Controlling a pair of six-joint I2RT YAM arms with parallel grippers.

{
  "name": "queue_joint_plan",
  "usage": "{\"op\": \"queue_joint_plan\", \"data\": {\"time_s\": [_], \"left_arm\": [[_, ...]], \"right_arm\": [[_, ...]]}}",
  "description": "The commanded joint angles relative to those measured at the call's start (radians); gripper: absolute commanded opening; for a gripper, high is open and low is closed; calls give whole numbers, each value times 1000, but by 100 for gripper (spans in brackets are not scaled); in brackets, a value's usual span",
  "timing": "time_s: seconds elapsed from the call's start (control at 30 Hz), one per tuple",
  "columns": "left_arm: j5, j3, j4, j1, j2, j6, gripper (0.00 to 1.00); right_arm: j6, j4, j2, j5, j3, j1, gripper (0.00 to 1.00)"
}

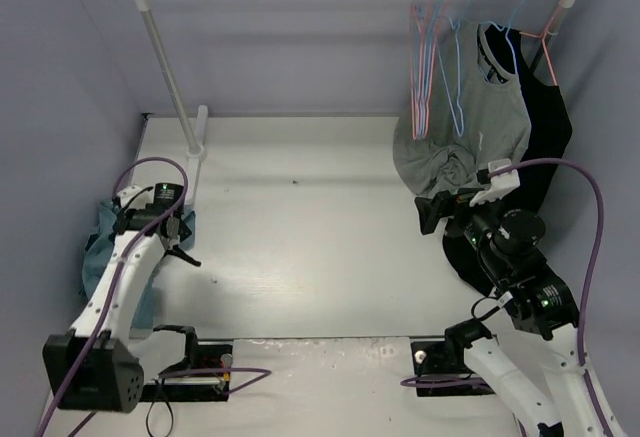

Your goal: Place the t-shirt on the hanger

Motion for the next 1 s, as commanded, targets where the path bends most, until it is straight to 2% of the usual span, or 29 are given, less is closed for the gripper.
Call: {"op": "queue_joint_plan", "data": {"time_s": [0.0, 0.13, 0.27, 0.47, 0.53, 0.57, 0.63, 0.67, 0.77, 0.8, 0.97], "left_arm": [[-84, 20, 31, 81, 80, -149, 84], [-141, -12, 76, 201, 183, -163, 84], [-124, -45, 123, 375, 286, -166, 84], [-23, -86, 208, 474, 468, -127, 82], [69, -91, 238, 476, 487, -96, 68], [103, -88, 263, 474, 488, -61, 38], [221, -79, 287, 466, 464, 17, 10], [247, -50, 280, 454, 421, 31, 0], [252, 19, 234, 321, 290, 111, 0], [254, 77, 226, 217, 257, 137, 0], [313, 297, 147, -73, 134, 214, 0]], "right_arm": [[-17, 68, 37, 11, 17, 17, 100], [-16, 62, 36, -21, 20, 18, 100], [-13, 47, 45, -66, 31, 17, 100], [-19, 41, 83, -136, 41, 17, 100], [-19, 39, 103, -155, 46, 18, 100], [-22, 39, 111, -161, 52, 18, 100], [-25, 44, 126, -178, 58, 18, 100], [-25, 47, 138, -181, 64, 18, 100], [-33, 59, 158, -201, 78, 17, 100], [-31, 67, 175, -201, 83, 18, 100], [-8, 105, 246, -194, 109, 18, 100]]}}
